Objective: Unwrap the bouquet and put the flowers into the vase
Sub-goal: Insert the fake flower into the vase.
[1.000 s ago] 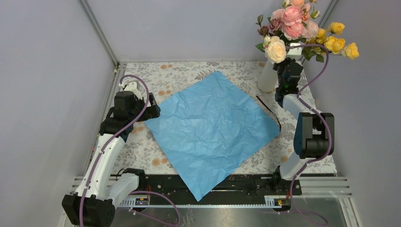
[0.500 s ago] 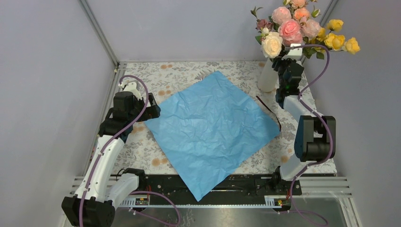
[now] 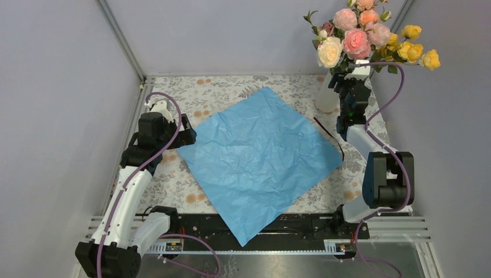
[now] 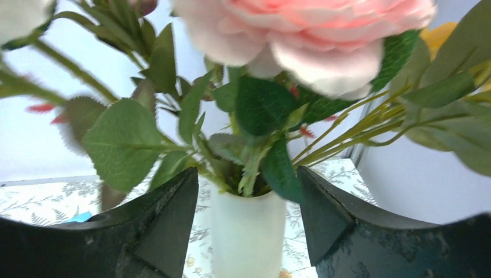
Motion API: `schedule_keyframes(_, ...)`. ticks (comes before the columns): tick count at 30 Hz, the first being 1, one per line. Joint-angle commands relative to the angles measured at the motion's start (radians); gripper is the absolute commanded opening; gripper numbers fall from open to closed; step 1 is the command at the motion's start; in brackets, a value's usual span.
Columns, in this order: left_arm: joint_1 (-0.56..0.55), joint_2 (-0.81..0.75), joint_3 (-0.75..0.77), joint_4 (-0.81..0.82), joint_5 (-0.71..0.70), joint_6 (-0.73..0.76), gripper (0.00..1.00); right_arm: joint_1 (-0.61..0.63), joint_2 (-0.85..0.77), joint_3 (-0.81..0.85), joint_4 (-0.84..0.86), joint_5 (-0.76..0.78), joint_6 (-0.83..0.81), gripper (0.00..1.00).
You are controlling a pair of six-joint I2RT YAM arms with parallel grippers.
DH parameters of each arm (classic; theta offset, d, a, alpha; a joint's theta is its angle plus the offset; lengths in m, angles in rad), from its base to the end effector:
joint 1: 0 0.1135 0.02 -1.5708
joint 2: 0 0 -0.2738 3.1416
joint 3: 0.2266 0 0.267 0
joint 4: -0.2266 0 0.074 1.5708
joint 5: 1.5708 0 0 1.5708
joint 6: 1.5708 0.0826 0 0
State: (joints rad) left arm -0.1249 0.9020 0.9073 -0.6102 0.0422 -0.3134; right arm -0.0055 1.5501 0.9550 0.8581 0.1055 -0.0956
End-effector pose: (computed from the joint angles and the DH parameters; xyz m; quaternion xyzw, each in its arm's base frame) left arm 0.2365 -0.0332 0.3007 -0.0736 0.8824 -0.1192 0.4491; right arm 0.4141 -0.0110 0.3317 0.0145 0.6087 -0.0721 0.7900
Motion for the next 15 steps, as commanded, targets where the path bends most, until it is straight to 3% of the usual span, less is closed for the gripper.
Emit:
schedule_keyframes(1, 0.005, -0.027, 0.000, 0.049, 0.009, 0.005, 0.99, 0.051, -0.067, -0.043, 0.058, 0.070, 0.015, 0.70)
schedule_keyframes(7, 0.005, -0.034, -0.002, 0.049, 0.004, 0.006, 0.99, 0.072, -0.158, -0.113, 0.032, 0.102, 0.017, 0.79)
schedule_keyframes(12, 0.005, -0.042, -0.005, 0.049, -0.006, 0.007, 0.99, 0.075, -0.254, -0.169, -0.043, 0.114, 0.055, 0.98)
schedule_keyframes(15, 0.006, -0.048, -0.007, 0.049, -0.015, 0.007, 0.99, 0.075, -0.319, -0.224, -0.081, 0.112, 0.088, 1.00)
